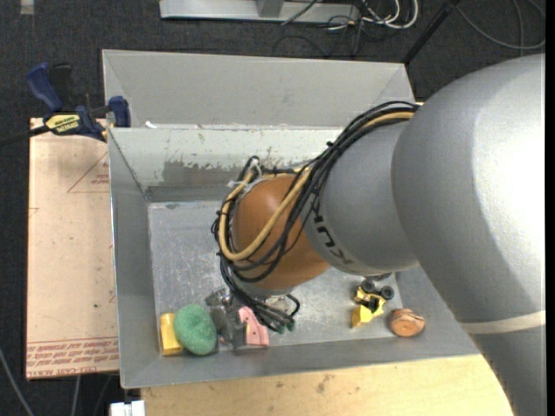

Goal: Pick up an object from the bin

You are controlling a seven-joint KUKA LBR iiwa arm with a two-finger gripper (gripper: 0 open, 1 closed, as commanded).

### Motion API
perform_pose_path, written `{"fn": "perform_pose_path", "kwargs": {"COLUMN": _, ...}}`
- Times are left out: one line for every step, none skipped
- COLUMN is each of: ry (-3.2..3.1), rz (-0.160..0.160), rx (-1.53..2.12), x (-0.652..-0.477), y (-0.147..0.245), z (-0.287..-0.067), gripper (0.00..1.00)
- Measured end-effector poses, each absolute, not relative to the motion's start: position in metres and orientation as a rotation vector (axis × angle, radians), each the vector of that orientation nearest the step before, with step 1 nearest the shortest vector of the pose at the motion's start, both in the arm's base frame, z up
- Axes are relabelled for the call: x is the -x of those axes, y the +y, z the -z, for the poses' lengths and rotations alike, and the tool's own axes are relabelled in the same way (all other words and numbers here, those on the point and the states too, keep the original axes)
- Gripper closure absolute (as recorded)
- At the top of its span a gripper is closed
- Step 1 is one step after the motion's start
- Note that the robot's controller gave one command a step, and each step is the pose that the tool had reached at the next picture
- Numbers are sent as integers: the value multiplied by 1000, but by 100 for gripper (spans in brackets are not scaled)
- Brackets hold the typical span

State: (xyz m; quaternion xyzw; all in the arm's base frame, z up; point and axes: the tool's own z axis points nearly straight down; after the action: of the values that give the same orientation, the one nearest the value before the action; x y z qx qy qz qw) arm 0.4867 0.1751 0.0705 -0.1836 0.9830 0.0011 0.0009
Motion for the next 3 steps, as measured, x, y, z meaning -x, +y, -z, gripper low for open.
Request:
{"fn": "perform_pose_path", "kwargs": {"ry": 3075, "rz": -5, "rx": 571, "x": -490, "y": 175, "z": -72, "gripper": 0}}
{"fn": "perform_pose_path", "kwargs": {"ry": 3076, "rz": -5, "rx": 572, "x": -490, "y": 175, "z": -72, "gripper": 0}}
{"fn": "perform_pose_path", "kwargs": {"ry": 3026, "rz": 1, "rx": 790, "x": -488, "y": 191, "z": -72, "gripper": 0}}
